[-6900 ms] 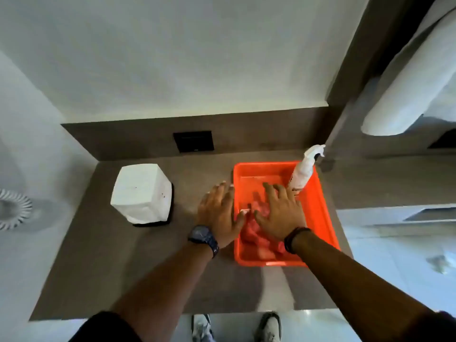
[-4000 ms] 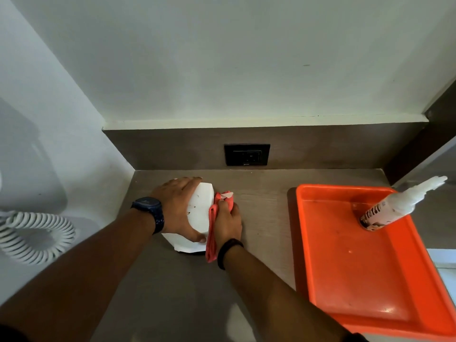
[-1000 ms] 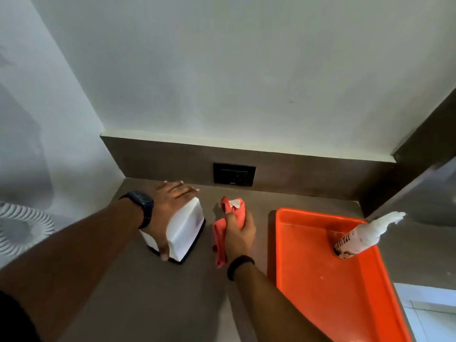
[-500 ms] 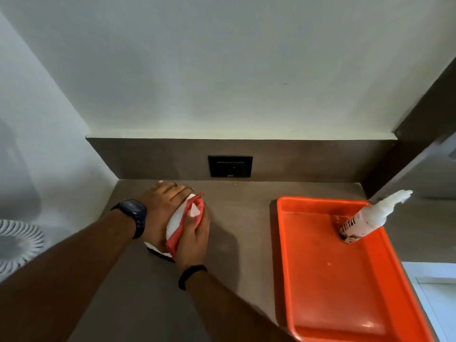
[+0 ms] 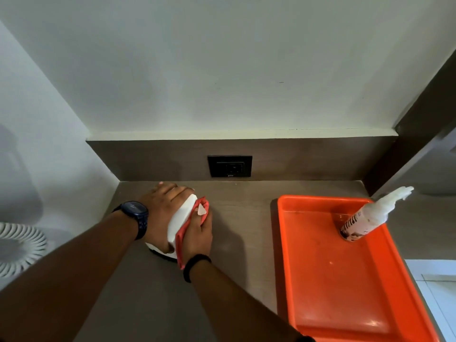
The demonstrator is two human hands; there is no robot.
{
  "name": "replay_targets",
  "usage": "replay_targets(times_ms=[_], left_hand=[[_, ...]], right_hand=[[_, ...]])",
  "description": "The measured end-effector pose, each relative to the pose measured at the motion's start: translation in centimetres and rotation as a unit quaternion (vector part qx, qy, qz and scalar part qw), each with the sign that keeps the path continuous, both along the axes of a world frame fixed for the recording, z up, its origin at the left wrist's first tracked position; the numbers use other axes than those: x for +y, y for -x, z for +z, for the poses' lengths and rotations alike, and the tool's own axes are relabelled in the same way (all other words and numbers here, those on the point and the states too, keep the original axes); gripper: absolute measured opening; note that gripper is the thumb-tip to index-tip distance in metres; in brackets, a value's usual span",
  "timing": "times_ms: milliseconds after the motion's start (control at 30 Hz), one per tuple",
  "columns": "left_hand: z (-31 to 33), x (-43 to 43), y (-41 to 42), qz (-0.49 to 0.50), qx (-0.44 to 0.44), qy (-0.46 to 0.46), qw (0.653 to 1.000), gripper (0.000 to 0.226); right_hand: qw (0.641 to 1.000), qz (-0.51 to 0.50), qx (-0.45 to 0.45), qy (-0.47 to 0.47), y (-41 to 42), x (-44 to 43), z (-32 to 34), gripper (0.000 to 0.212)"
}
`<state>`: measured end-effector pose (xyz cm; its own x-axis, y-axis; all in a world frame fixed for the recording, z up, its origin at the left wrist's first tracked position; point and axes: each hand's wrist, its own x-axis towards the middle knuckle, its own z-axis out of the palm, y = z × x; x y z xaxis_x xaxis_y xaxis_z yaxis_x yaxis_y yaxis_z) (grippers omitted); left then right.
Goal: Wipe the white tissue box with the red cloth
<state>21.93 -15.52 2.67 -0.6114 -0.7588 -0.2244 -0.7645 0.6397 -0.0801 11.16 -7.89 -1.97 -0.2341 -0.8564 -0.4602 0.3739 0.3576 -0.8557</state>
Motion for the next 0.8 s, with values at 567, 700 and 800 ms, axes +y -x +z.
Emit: replay_targets(times_ms=[567,700,800], left_hand=[[0.3,-0.1,0.0,-0.006,-0.032,-0.003,0.999,0.14],[0.1,0.0,-0.1,0.009,-0.028,-0.007,1.0,0.142],[0.2,0.1,-0.1,0.009,-0.026,-0.003,1.0,0.14]], right_hand=[[0.999,0.024,0.031,0.004,0.5,-0.1,1.3,0.053],[0.998,0.02,0.032,-0.053,1.0,-0.6,1.9,0.047],[0.999,0.013,0.036,-0.039,1.1,-0.3,2.4,0.046]])
